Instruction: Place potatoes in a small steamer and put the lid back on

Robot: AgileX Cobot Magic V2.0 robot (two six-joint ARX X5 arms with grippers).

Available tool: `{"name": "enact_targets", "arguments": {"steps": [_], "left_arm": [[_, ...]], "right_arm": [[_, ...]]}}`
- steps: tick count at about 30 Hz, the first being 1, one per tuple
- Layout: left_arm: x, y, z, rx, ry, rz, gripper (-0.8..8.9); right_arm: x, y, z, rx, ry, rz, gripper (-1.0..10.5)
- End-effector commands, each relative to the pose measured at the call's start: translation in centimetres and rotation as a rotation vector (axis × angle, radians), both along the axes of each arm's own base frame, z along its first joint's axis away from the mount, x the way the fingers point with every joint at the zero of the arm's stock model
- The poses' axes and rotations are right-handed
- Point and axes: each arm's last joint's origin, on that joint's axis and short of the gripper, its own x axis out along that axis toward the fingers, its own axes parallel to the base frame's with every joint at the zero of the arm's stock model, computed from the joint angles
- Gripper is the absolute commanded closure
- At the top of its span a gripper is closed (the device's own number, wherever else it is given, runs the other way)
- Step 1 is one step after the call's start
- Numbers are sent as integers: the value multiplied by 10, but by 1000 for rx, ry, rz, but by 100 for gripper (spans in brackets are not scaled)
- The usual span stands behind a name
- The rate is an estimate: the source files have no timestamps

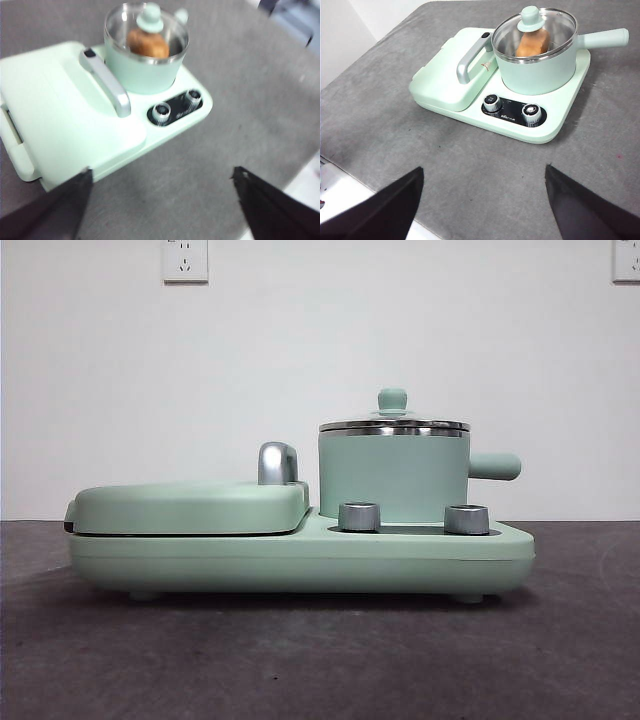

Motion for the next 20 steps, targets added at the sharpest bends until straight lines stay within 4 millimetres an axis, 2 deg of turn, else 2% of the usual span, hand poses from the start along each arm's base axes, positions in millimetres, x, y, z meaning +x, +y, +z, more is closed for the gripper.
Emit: {"name": "enact_targets", "arguments": {"steps": [1, 2, 3, 20], "left_arm": [[-13, 9, -7, -62, -36, 3, 778], [-17, 12, -10, -68, -45, 8, 784], [-20, 15, -12, -69, -52, 16, 811], [-24, 18, -15, -78, -69, 20, 808]], "right_arm": [[-1, 0, 3, 10, -16, 14, 777], [-1, 0, 3, 7, -17, 15, 965], [-1, 0, 3, 0, -24, 19, 917], [-1, 0, 3, -10, -31, 12, 928]]}}
